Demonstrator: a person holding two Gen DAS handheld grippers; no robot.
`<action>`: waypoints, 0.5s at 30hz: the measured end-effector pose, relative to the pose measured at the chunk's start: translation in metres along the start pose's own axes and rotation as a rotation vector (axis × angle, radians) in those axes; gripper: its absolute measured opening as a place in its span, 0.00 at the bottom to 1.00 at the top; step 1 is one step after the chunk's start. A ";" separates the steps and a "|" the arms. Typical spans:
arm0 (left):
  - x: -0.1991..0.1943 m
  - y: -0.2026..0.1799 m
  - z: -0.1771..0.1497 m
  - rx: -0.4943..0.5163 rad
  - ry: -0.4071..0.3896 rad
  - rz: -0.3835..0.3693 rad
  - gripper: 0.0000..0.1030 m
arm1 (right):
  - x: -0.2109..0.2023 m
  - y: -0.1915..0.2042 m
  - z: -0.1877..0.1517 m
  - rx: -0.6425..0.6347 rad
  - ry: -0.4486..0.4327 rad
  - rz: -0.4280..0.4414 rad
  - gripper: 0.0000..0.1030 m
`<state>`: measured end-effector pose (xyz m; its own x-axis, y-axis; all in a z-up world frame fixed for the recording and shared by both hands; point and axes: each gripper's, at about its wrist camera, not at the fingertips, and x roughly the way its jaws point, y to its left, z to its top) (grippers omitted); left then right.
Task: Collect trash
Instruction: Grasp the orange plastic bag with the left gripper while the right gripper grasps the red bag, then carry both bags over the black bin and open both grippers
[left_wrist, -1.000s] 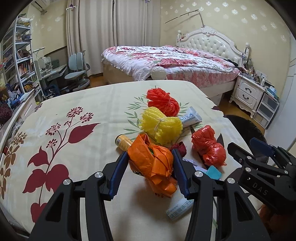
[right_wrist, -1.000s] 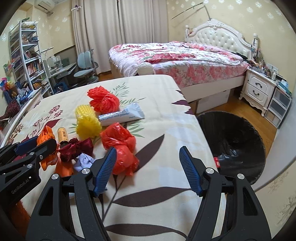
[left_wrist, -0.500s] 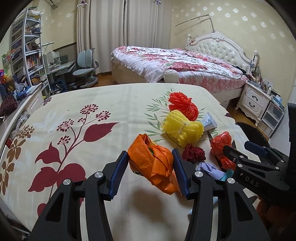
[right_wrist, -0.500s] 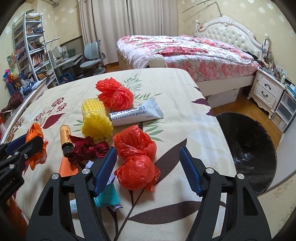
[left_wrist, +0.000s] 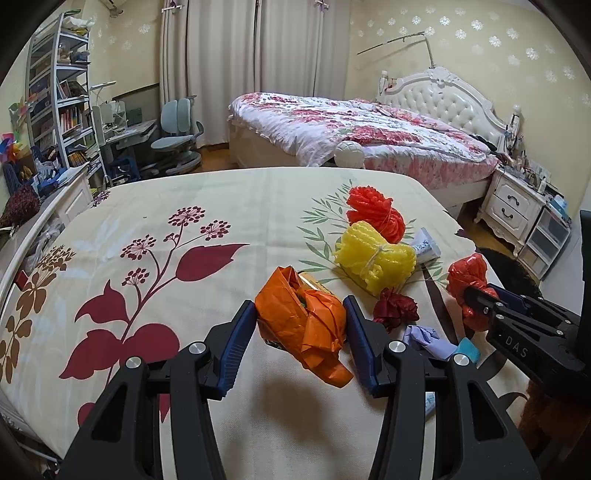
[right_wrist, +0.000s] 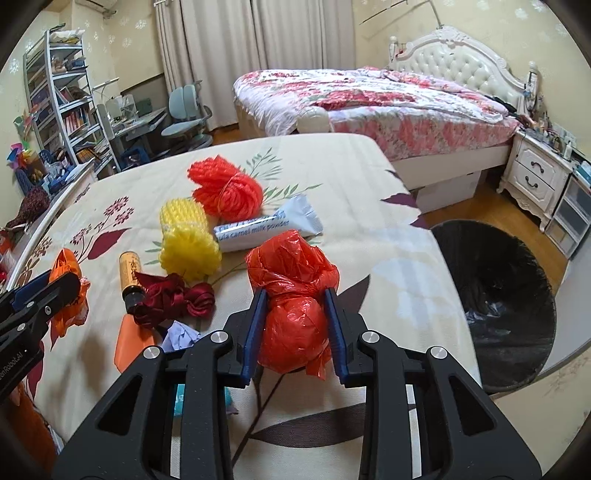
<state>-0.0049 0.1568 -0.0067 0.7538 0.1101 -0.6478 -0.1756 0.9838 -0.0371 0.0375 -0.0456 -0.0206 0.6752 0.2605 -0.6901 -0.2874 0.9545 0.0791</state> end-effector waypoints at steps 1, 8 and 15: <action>-0.001 -0.001 0.001 -0.002 -0.004 -0.002 0.49 | -0.003 -0.003 0.001 0.005 -0.006 -0.004 0.30; -0.015 -0.017 0.007 0.013 -0.044 -0.039 0.49 | -0.024 -0.029 0.005 0.047 -0.063 -0.054 0.29; -0.018 -0.058 0.018 0.065 -0.067 -0.110 0.49 | -0.046 -0.070 0.009 0.101 -0.116 -0.133 0.29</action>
<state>0.0029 0.1007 0.0205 0.8073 0.0080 -0.5900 -0.0494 0.9973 -0.0540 0.0327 -0.1227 0.0117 0.7781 0.1401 -0.6123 -0.1243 0.9899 0.0685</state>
